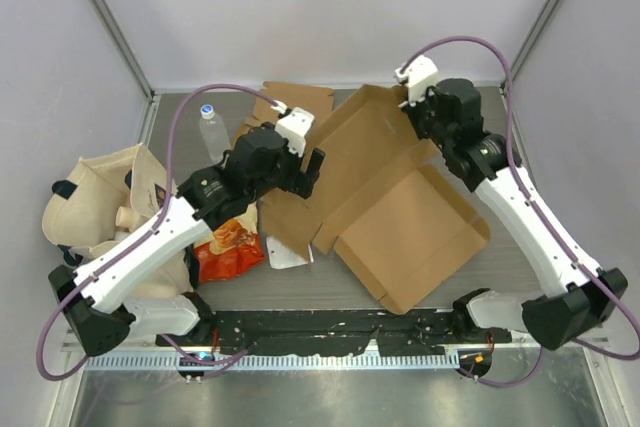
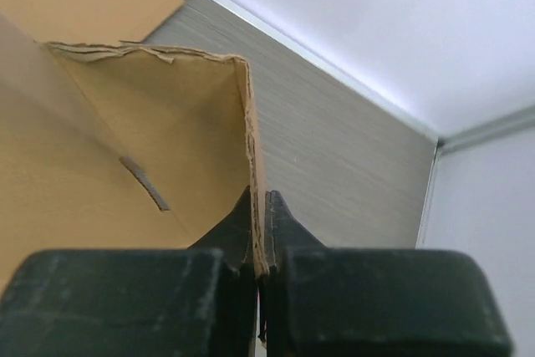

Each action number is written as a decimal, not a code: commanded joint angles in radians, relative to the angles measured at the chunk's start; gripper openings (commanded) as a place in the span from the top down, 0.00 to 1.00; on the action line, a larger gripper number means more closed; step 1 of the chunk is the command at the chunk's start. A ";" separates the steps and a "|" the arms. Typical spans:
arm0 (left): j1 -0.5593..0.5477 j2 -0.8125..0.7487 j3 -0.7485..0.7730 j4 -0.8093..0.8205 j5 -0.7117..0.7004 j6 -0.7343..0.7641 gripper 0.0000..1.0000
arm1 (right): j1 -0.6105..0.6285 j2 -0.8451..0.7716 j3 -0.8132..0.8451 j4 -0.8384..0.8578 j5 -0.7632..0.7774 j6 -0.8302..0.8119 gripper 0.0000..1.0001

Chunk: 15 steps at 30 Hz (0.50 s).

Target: Fold the paper box

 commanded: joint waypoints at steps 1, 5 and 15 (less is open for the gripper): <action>0.008 -0.102 -0.017 0.068 -0.238 -0.204 0.13 | -0.124 -0.155 -0.097 0.181 0.033 0.234 0.99; 0.030 -0.202 -0.112 0.117 -0.350 -0.251 0.10 | -0.230 -0.244 -0.198 0.210 -0.015 0.302 0.99; 0.246 -0.274 -0.356 0.397 -0.039 -0.333 0.07 | -0.273 -0.340 -0.371 0.284 -0.126 0.362 0.99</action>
